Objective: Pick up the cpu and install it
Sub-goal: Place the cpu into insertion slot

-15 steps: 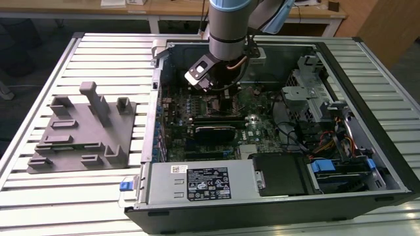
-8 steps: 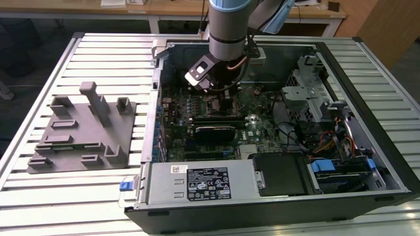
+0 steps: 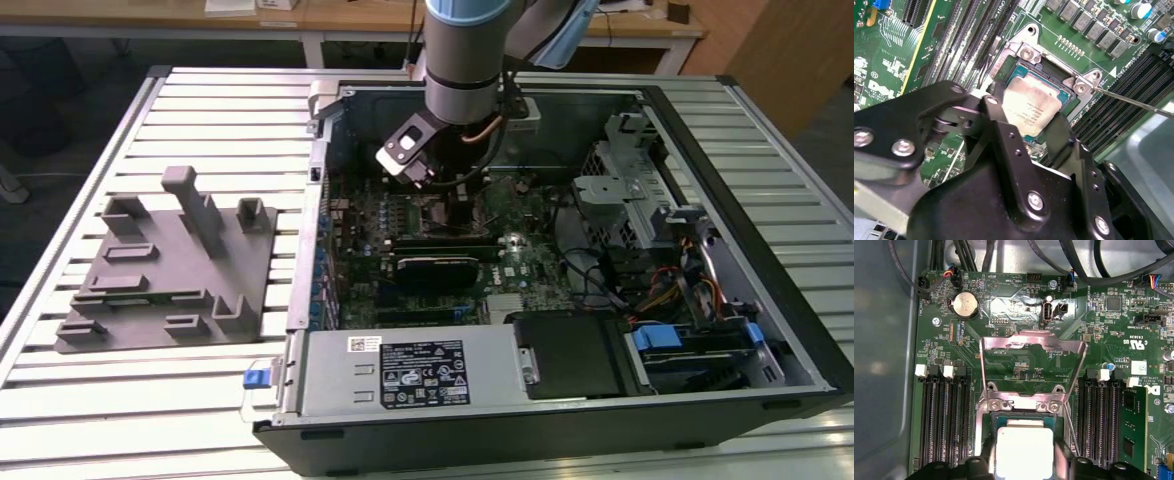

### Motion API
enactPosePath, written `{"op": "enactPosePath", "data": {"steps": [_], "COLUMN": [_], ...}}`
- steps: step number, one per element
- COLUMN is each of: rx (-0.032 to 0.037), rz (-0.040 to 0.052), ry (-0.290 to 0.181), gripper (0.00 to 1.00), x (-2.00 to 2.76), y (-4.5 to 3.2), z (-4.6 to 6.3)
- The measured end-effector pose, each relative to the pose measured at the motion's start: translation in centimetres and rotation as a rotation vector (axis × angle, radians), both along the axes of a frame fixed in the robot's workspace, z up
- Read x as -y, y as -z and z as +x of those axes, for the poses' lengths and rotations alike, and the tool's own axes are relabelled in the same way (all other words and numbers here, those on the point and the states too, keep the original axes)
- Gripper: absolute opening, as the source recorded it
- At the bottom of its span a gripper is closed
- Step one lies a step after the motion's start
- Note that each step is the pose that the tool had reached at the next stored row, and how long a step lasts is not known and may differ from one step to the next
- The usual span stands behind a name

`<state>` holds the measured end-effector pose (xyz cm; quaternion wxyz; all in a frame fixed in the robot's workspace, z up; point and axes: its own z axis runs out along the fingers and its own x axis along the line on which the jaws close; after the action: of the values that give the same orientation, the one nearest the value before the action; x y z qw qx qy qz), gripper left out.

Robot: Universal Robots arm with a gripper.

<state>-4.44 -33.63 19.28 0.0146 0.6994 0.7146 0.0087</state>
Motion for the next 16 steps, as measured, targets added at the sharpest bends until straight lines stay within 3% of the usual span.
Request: {"op": "enactPosePath", "data": {"steps": [1,11,13,16], "rx": [0.0,0.0001,-0.0002,0.0], "rz": [0.0,0.0017,0.0053,0.0109], "ry": [0.0,0.0,0.0,0.0], "gripper": [0.61,0.61,0.54,0.53], "x": [0.0,-0.04,-0.03,-0.04], "y": [0.01,-0.08,-0.1,-0.09], "z": [0.0,0.0,-0.01,0.0]}}
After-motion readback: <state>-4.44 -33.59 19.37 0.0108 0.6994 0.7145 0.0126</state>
